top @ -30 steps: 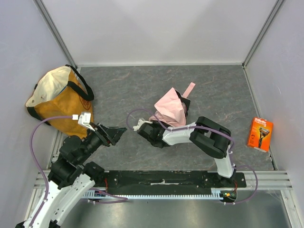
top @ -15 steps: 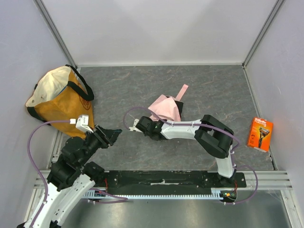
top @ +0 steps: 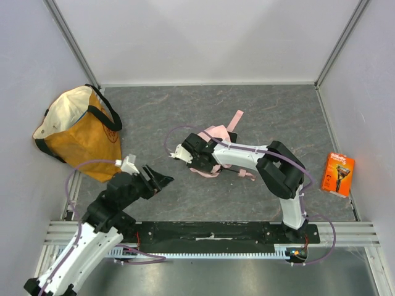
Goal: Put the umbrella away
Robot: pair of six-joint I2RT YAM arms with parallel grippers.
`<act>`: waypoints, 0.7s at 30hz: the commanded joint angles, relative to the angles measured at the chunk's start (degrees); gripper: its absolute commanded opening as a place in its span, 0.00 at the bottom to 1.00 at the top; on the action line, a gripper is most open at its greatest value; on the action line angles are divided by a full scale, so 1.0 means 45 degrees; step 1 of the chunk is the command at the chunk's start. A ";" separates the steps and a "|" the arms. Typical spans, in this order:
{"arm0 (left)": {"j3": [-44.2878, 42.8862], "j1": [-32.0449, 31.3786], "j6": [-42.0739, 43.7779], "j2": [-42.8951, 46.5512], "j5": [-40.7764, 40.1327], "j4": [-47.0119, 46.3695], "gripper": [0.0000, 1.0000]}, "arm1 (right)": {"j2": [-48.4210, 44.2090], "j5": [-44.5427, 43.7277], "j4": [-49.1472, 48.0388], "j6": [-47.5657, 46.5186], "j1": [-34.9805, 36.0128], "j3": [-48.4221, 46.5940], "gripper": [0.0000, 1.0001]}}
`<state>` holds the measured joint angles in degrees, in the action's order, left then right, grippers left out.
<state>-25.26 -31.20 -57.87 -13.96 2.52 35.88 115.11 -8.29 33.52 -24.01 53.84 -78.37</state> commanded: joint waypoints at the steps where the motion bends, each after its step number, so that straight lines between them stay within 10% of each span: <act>1: 0.2324 0.0059 -0.3286 -0.0999 0.2911 -0.3939 0.76 | 0.2135 0.6334 0.1672 0.0922 -0.0012 0.0931 0.00; 12: 0.4850 0.0059 -0.4914 -0.4745 0.2661 -1.1715 0.82 | 0.2018 0.6104 0.1517 0.0726 -0.0501 0.0774 0.00; 21: 0.4382 0.0078 -0.4387 -0.6313 0.2194 -1.1977 0.76 | 0.0574 0.4344 0.0443 0.1644 -0.0403 0.1419 0.30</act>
<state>-4.51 -31.20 -76.99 -42.87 13.45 -12.78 113.54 0.16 32.05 -24.86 50.09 -77.95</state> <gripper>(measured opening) 0.754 0.354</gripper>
